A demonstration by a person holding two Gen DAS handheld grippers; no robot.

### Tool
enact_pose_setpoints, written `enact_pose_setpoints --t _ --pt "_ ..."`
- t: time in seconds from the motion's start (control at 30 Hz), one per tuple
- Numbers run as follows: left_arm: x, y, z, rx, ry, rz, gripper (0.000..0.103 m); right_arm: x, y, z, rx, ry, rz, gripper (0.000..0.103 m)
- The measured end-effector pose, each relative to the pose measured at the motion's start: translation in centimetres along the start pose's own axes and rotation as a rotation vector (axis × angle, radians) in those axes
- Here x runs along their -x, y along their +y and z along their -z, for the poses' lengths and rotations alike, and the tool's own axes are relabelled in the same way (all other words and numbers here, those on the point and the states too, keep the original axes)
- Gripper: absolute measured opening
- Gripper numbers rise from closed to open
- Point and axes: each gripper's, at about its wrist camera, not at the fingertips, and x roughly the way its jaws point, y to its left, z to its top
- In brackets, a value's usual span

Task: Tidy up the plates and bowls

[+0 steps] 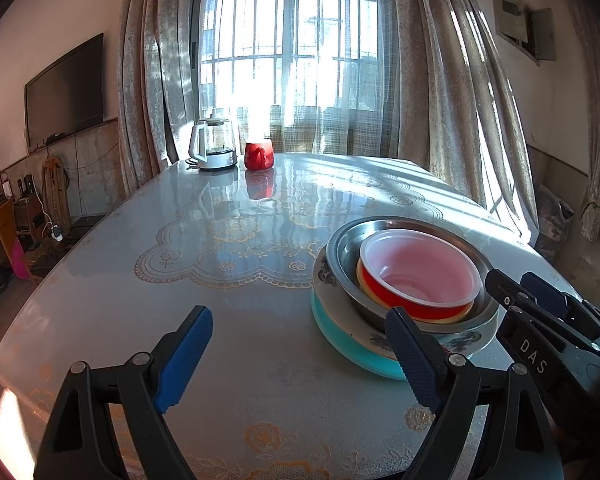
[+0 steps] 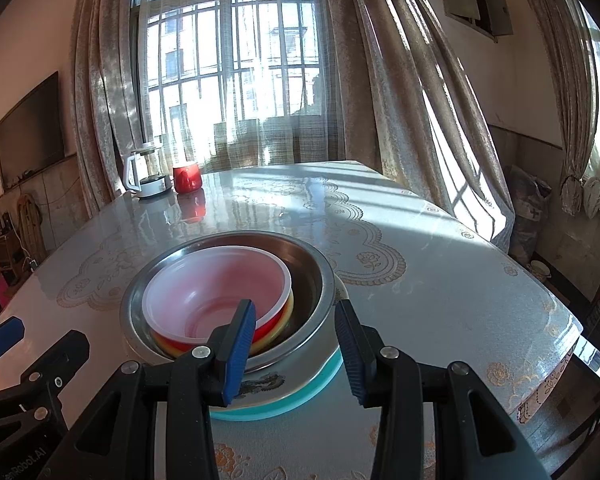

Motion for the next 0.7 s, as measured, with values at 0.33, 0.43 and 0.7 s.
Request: enact_pose_setpoints --t 0.33,0.43,0.7 --pt "0.02 -0.16 -0.03 -0.004 0.002 0.005 0.089 0.10 0.04 -0.08 -0.001 0.000 -0.001 0.042" --pt "-0.06 -0.21 0.04 -0.003 0.006 0.007 0.089 0.16 0.04 -0.01 0.000 0.000 -0.002 0.042" --pt "0.12 -0.27 0.05 -0.010 -0.025 0.017 0.087 0.15 0.04 0.02 -0.003 0.000 -0.002 0.042"
